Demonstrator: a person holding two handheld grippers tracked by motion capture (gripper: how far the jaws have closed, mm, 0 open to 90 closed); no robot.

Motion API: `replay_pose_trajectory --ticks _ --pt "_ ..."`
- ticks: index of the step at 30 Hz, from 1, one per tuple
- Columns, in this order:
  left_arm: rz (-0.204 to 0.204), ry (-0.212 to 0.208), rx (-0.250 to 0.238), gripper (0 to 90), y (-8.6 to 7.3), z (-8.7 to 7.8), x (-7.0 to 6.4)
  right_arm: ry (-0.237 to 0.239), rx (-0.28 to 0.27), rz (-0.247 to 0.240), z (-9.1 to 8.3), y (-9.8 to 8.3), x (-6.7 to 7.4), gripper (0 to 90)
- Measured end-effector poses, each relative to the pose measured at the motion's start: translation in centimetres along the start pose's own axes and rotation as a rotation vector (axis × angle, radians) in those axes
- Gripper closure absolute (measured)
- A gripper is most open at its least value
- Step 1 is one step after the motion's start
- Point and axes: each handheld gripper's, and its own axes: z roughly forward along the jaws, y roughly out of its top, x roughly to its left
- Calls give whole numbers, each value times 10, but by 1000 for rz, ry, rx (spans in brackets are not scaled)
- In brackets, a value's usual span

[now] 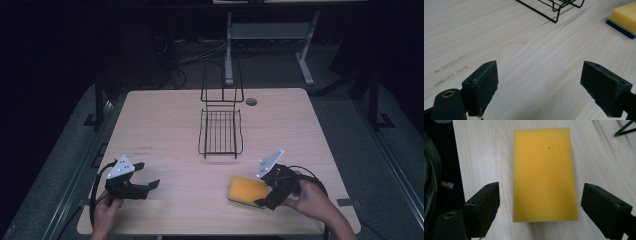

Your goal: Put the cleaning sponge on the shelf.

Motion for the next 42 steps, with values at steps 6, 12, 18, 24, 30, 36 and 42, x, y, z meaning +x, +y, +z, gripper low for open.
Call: replay_pose_trajectory --ticks 6,12,18,24,30,36,42 --pt "0 0 -1 141 0 0 1 0 8 -14 6 6 0 151" --pt "-2 -2 -1 141 0 0 1 2 14 -20 11 9 -3 151" --pt "-2 -1 1 141 -1 -1 2 3 25 -23 16 12 -5 151" --pt "-2 -3 0 141 0 -1 1 3 27 -27 19 13 -6 152" --pt "-1 -2 0 141 0 -1 1 13 32 -33 24 16 -6 151" --pt "0 -3 0 141 0 -1 1 17 42 -34 31 17 -7 151" --pt "-2 -3 -3 141 -1 -1 2 19 49 -30 36 18 -7 151"
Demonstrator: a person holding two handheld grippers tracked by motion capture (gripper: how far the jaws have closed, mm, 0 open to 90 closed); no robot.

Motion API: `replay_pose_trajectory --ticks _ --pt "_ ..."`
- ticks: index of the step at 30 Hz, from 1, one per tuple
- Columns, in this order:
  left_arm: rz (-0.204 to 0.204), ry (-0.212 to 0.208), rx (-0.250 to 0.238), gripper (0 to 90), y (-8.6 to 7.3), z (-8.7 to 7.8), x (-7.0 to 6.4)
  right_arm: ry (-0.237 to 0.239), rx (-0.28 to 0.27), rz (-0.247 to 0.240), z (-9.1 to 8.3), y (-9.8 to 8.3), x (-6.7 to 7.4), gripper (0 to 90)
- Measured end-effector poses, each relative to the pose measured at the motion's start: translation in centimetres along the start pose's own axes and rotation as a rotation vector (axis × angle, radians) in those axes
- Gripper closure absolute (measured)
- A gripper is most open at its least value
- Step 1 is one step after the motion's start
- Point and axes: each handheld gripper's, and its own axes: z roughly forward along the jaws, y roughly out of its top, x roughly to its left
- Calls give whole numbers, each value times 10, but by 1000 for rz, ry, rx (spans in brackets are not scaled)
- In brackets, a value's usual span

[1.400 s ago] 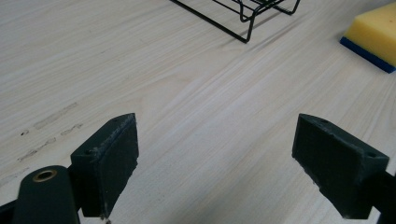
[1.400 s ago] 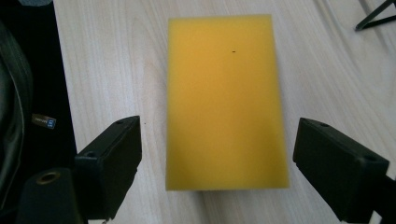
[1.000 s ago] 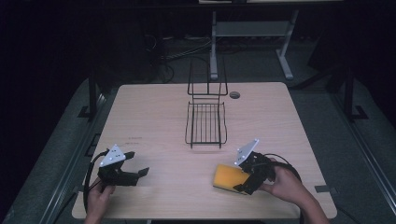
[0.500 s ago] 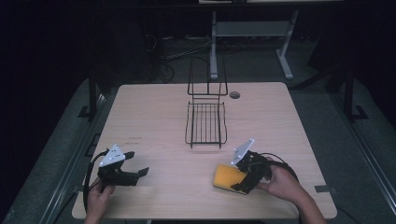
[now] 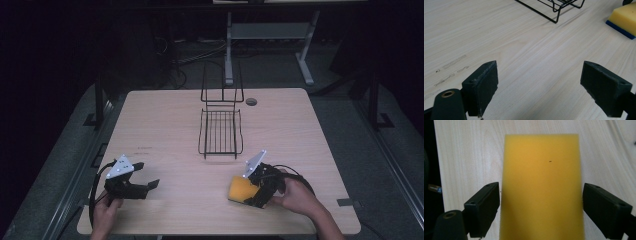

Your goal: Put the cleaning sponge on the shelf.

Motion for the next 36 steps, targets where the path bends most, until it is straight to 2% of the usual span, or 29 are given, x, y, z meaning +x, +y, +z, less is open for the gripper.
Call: replay_pose_trajectory --ticks 9,22,33,36 --pt "-1 0 -3 141 0 0 0 -8 1 -7 5 0 2 150" --pt "3 -4 -1 141 0 0 0 -46 12 -28 10 1 5 150" --pt "3 -3 0 141 0 0 1 -49 14 -31 15 1 6 155" --pt "-2 -6 -4 141 0 -1 1 -48 12 -40 15 1 6 184"
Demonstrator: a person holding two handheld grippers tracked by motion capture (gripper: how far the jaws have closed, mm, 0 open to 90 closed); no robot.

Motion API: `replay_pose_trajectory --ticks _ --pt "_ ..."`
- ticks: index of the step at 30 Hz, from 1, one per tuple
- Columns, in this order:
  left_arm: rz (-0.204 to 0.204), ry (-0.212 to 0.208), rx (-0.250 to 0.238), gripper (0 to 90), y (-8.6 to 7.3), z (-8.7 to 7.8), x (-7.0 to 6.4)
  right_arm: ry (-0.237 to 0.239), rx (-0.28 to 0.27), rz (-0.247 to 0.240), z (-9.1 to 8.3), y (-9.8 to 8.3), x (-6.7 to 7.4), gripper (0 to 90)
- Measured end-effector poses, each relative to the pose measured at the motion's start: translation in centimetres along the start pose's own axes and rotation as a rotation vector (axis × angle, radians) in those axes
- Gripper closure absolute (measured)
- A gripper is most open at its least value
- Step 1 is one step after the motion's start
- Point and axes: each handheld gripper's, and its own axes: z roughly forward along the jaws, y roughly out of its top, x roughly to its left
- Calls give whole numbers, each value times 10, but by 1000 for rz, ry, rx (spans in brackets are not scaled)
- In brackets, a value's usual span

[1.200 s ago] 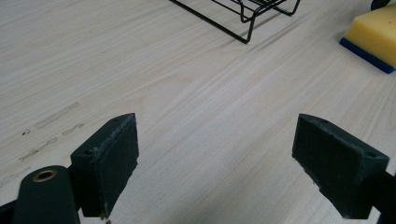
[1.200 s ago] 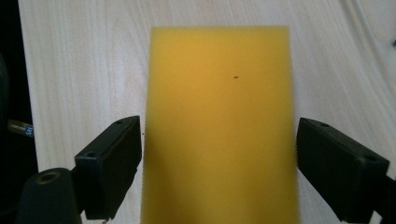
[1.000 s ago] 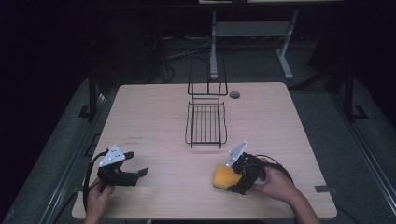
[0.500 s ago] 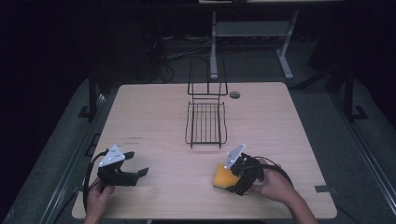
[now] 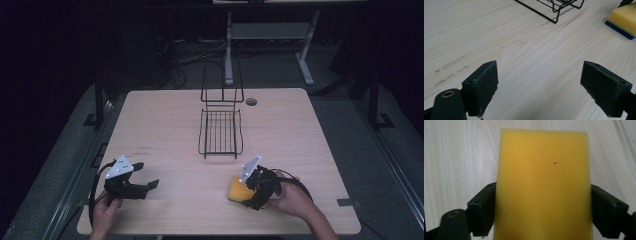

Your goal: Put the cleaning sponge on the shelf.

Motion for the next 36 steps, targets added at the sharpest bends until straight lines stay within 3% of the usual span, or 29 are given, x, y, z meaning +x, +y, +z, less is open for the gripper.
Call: replay_pose_trajectory --ticks 17,36 --pt "-4 2 -8 141 0 -1 2 16 -3 -8 -6 6 -4 219" --pt "3 6 -3 141 4 2 1 45 -20 -37 -19 33 -23 220"
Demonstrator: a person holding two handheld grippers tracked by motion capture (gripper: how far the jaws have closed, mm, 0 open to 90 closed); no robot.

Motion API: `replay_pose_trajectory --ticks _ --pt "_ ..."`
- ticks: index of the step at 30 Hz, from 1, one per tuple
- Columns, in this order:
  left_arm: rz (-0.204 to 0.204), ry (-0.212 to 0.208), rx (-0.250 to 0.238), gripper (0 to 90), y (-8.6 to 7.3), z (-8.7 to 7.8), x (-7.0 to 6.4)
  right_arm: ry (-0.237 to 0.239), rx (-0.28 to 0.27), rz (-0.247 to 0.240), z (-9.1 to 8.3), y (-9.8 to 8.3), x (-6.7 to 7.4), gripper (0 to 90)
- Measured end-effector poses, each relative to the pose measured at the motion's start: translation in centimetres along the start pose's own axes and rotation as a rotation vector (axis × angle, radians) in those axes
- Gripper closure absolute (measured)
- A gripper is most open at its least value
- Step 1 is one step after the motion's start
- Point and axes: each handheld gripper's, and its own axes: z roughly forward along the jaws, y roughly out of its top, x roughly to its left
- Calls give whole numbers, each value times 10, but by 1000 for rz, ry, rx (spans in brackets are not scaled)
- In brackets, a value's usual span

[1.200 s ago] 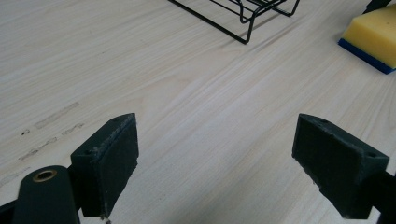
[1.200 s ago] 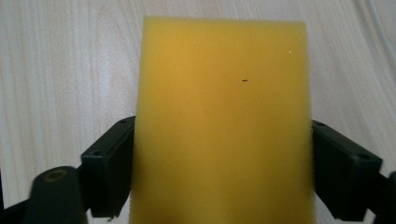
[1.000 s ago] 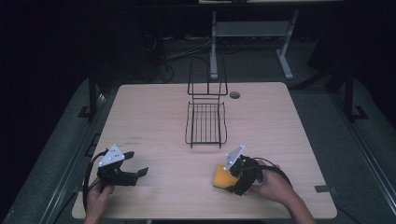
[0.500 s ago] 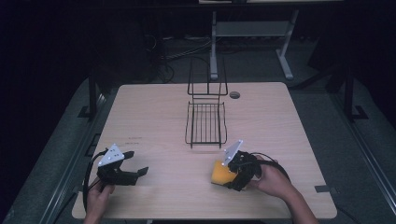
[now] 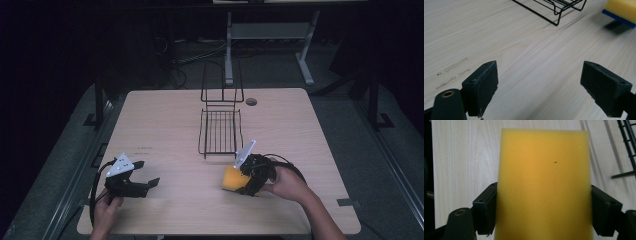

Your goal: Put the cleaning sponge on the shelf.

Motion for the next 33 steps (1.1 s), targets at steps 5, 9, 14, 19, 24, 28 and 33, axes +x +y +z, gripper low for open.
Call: replay_pose_trajectory --ticks 5,9,14,19,24,28,33 --pt "9 1 5 141 0 1 -2 9 7 1 -1 7 -7 220" --pt "11 -1 8 141 1 2 -2 15 16 -3 -2 13 -13 220" --pt "11 6 9 141 -1 1 0 28 10 -6 -4 20 -21 219" --pt "10 6 9 141 -1 1 0 22 13 -13 -6 27 -26 220" --pt "17 1 13 141 -1 1 0 18 9 -33 -6 37 -28 220" --pt "17 2 7 141 -1 0 0 26 18 -39 -3 42 -30 220" --pt "3 4 11 141 -2 1 3 32 21 -59 -1 52 -35 220"
